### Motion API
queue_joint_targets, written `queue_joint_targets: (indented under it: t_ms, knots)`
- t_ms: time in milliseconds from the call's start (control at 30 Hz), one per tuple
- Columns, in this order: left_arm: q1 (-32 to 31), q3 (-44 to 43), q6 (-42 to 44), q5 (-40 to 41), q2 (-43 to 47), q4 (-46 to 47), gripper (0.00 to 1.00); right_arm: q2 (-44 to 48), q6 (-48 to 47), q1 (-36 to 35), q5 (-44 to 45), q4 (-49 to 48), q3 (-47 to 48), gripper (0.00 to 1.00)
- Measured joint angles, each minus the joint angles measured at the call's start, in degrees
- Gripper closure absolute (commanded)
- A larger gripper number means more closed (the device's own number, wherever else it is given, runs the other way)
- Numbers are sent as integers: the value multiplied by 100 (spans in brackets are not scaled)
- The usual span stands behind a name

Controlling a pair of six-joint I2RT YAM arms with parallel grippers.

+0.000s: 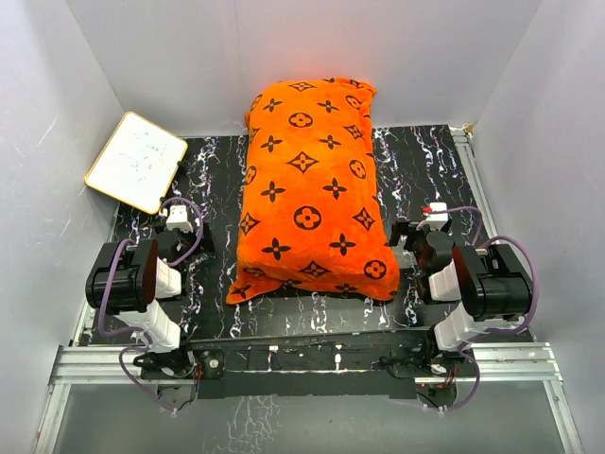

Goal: Remove the pillowcase from the pillow
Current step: Adjust the pillow at the center of the board.

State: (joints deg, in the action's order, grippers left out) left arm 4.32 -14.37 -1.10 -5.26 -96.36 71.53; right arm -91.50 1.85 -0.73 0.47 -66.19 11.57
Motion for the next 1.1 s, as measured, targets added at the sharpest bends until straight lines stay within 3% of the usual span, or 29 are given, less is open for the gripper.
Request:
queue_joint_targets:
  t_ms: [400,533,633,800,967,1100]
  knots:
    - [0,0,0,0,0,-2,3,24,149,4,284,59,2,2]
    - [13,-155,-26,-15,129,-535,3,334,284,4,649,748,273,2]
    - [39,-1333,70,-83,319,-2470,3,741,612,4,1143,1735,999,2]
    - [68,-5130,745,-911,-103,-6343,3,1397,2367,122,2100,3136,2210,2]
    - [83,-7814,1556,-2212,-667,-9538,3,1447,3025,428,1185,3692,3185,2]
    - [52,-8314,1860,-3268,-859,-11250,3,809,2918,184,247,4433,4402,2]
